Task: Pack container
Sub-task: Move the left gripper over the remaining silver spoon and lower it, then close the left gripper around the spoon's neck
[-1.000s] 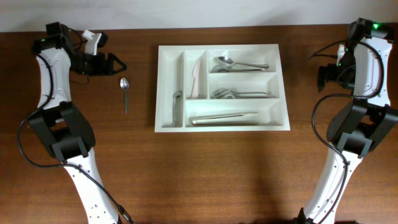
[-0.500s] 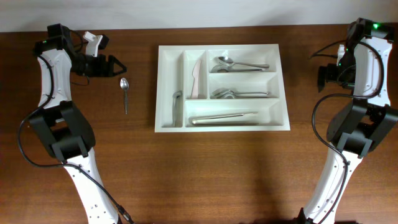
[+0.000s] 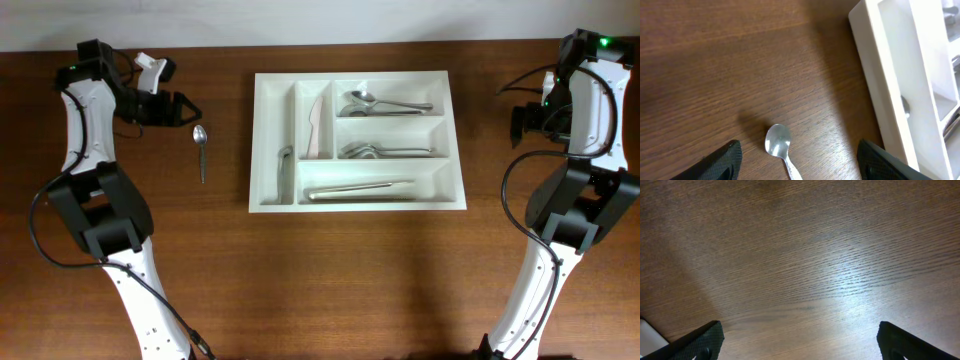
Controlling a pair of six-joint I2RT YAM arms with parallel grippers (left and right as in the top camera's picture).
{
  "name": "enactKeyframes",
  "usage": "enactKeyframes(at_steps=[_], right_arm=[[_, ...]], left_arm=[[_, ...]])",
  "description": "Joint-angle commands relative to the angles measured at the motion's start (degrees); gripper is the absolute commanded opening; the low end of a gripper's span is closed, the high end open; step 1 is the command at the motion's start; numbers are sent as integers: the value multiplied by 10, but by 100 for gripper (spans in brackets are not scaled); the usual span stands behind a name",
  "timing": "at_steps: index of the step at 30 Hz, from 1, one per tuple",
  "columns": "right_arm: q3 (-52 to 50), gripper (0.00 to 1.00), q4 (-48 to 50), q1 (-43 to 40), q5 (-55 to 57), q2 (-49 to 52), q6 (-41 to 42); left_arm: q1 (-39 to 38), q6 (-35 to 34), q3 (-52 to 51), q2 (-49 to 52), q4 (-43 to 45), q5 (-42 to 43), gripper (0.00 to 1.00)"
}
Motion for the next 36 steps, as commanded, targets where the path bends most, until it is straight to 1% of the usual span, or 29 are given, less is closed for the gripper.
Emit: enactKeyframes(at_steps=[1, 7, 13, 34, 36], right_arm=[[1, 99, 0, -2, 5, -24, 1], [1, 99, 0, -2, 5, -24, 1], [1, 99, 0, -2, 5, -24, 1], [1, 99, 0, -2, 5, -24, 1], [1, 99, 0, -2, 5, -24, 1]], left_arm=[[2, 13, -2, 34, -7, -2, 76], [2, 13, -2, 47, -5, -1, 77], [2, 11, -2, 60, -9, 29, 77], [1, 14, -2, 64, -7, 29, 76], [2, 15, -2, 64, -2, 39, 76]])
